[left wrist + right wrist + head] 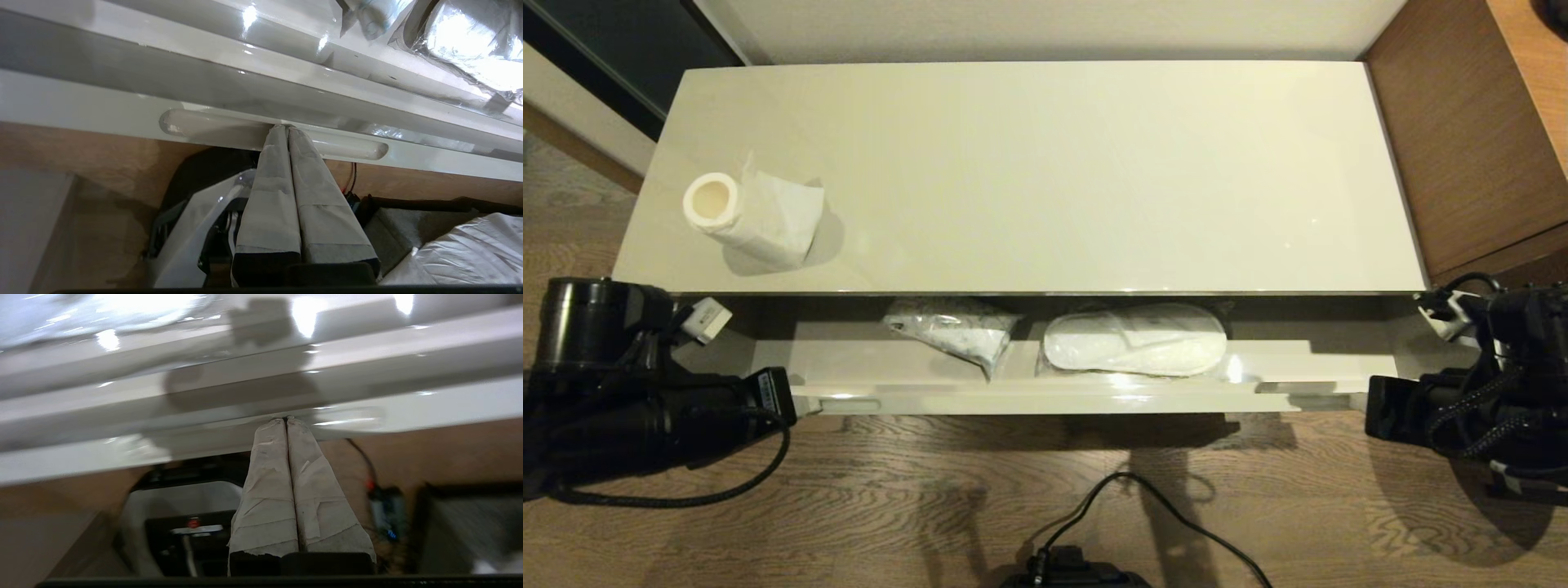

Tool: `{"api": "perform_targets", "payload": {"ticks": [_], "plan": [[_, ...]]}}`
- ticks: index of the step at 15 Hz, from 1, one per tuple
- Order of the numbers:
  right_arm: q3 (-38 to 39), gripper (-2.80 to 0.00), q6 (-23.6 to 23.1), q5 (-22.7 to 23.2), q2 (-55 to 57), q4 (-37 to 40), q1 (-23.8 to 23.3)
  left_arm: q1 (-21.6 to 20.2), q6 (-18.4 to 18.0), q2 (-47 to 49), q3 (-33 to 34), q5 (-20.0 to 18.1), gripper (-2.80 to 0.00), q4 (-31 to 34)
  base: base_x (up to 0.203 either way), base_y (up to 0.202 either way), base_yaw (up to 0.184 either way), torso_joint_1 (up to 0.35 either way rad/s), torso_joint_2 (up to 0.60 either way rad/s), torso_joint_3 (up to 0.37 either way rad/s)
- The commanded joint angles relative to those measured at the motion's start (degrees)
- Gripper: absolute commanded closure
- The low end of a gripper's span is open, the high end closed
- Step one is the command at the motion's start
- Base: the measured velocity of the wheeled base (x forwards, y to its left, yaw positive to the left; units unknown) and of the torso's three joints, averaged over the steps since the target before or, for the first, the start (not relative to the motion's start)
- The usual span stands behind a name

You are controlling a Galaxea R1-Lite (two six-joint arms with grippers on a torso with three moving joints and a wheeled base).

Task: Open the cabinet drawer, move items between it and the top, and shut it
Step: Open the drawer

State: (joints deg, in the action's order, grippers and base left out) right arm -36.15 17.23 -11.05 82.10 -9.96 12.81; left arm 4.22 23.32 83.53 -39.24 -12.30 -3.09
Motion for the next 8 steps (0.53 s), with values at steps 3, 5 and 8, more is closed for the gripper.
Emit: {"api": "perform_targets", "payload": {"ticks": [3, 5, 8], "plan": [[-3.48, 0.00, 0.18, 0.44, -16.12, 16.78, 0.51, 0.00, 2.40, -17.12, 0.05, -1.60, 0.00, 13.90, 0.000, 0.000, 0.000, 0.000, 0.00, 0.000], [-10.00, 0.00, 0.22, 0.68, -26.67, 32.00, 0.74, -0.05, 4.62, -28.02, -7.83, -3.42, 0.00, 30.83, 0.000, 0.000, 0.000, 0.000, 0.00, 0.000], [-18.72, 0.00, 0.12, 0.65, -35.32, 47.91, 0.88, -0.39, 6.91, -38.60, -18.85, -5.65, 0.00, 48.78, 0.000, 0.000, 0.000, 0.000, 0.00, 0.000]]}}
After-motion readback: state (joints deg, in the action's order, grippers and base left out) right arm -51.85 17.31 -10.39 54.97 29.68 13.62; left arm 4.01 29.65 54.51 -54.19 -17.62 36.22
